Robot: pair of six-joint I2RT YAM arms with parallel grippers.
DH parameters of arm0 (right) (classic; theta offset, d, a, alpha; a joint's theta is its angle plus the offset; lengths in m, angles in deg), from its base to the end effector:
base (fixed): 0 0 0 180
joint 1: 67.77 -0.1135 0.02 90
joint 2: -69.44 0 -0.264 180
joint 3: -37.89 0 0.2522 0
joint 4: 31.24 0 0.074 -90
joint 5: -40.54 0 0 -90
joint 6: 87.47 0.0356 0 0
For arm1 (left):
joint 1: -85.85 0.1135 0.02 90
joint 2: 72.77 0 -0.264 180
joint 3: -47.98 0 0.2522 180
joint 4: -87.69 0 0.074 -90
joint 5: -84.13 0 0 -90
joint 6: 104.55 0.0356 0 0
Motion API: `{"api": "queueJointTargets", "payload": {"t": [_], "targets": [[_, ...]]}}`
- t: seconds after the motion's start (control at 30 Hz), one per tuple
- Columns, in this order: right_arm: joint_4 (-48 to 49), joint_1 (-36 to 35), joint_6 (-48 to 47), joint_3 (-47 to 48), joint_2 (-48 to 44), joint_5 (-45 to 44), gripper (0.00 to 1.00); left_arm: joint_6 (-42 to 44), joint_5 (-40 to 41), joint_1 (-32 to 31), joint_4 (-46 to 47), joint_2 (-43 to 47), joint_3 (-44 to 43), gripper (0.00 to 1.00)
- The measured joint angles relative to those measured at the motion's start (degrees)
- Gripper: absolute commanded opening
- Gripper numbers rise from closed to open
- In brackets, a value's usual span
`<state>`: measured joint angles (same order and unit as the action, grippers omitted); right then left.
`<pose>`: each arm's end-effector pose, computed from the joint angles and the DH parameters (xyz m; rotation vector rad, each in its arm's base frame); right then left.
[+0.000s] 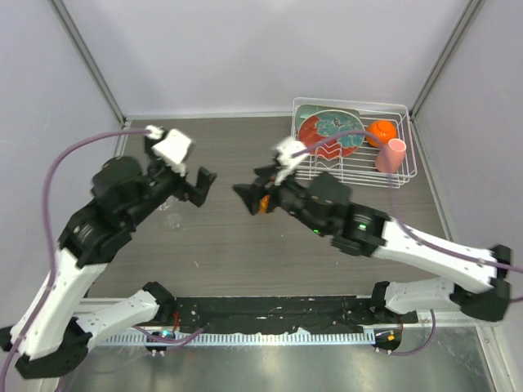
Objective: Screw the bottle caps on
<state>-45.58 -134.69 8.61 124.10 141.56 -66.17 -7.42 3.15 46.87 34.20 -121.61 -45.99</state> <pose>0.1237 0.2643 0.4257 -0.6124 1.5081 0.7637 0.1063 -0.0788 0.4751 0.5653 1.6273 -0.2770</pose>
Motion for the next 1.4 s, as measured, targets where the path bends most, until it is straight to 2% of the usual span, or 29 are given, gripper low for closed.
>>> {"api": "queueJointTargets", "payload": {"t": [0.03, 0.1, 0.23, 0.3, 0.4, 0.57, 0.63, 0.67, 0.7, 0.73, 0.83, 1.1, 1.4], "targets": [[-1.29, 0.0, 0.61, -1.33, -3.54, -2.16, 0.56, -0.13, -2.43, -0.02, -0.28, -2.75, -0.79, 0.95], [-5.29, -0.02, 3.15, -4.63, -11.8, -8.39, 0.48, -0.48, -7.28, -0.2, -0.9, -9.46, -3.06, 0.88], [-13.7, 0.02, 8.2, -7.78, -22.27, -18.32, 0.16, -0.57, -11.5, -2.71, -0.83, -22.69, -7.85, 0.74], [-18.69, 0.02, 11.04, -8.0, -25.86, -22.91, 0.06, -0.39, -12.04, -5.27, -1.03, -29.11, -9.05, 0.64], [-24.98, 0.02, 15.47, -7.76, -29.05, -28.7, 0.01, 0.7, -11.61, -9.68, -1.79, -37.09, -10.73, 0.52], [-33.24, 0.02, 21.09, -7.23, -29.92, -34.97, 0.01, 0.83, -11.85, -14.51, -2.56, -48.3, -14.6, 0.38], [-35.17, 0.02, 22.67, -7.23, -30.53, -36.02, 0.05, 0.42, -12.2, -14.78, -2.38, -51.3, -14.99, 0.34], [-35.63, 0.02, 23.26, -7.23, -30.84, -36.39, 0.11, 0.02, -12.37, -14.75, -2.14, -52.83, -15.04, 0.33], [-35.78, 0.02, 23.82, -7.23, -31.17, -36.65, 0.31, -0.66, -12.63, -14.73, -1.81, -54.36, -15.04, 0.32], [-35.93, 0.02, 24.2, -7.23, -31.89, -36.85, 0.35, -0.94, -12.74, -14.73, -1.31, -55.67, -15.04, 0.27], [-35.91, 0.02, 24.48, -7.26, -34.16, -37.11, 0.48, -2.51, -12.94, -14.73, 1.36, -60.22, -15.04, 0.24], [-30.67, 0.02, 22.84, -11.96, -43.1, -37.0, 0.41, -6.62, -11.61, -14.71, 7.32, -70.9, -19.3, 0.2], [-27.61, 0.02, 19.19, -14.27, -41.94, -35.43, 0.39, -11.58, -7.34, -13.33, 13.84, -74.27, -20.17, 0.2]]}}
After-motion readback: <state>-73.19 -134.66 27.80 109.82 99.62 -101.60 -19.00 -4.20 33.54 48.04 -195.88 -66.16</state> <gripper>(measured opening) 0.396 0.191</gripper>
